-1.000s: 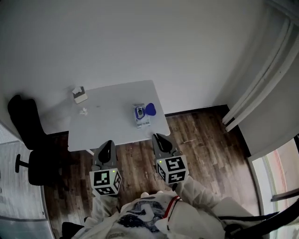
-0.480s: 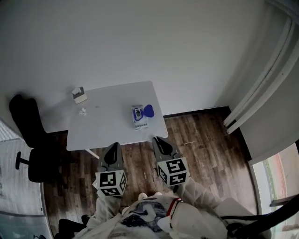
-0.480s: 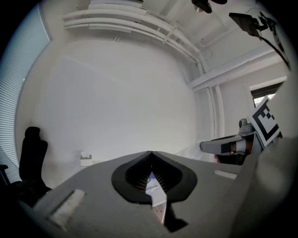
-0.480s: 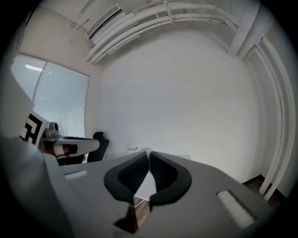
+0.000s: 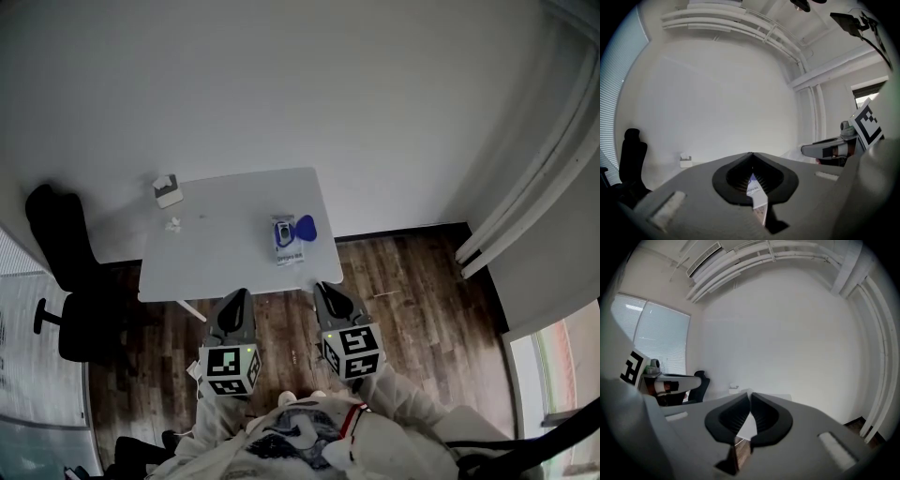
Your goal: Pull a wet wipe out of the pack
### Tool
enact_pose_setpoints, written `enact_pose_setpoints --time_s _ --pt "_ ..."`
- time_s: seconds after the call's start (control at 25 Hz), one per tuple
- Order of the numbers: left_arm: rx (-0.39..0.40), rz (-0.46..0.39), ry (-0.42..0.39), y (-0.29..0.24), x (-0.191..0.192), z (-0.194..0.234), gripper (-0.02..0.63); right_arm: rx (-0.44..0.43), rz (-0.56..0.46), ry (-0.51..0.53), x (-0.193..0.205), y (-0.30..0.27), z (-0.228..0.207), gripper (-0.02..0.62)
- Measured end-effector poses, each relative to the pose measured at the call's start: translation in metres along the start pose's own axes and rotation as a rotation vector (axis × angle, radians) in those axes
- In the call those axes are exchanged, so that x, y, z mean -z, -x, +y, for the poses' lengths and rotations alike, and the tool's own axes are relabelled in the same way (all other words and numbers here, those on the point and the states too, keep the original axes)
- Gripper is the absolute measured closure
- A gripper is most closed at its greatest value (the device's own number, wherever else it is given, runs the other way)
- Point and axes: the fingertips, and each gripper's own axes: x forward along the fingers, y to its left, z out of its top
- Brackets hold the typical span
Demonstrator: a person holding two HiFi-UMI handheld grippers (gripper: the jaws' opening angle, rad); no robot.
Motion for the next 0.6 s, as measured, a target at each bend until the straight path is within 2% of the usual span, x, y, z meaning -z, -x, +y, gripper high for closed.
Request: enact_pose_setpoints --time_s 0.6 --pt "0.005 0.027 0.013 -0.018 0.012 0.009 0.601 0.004 0.016 -0.014 0.006 -0.019 -0.005 0.580"
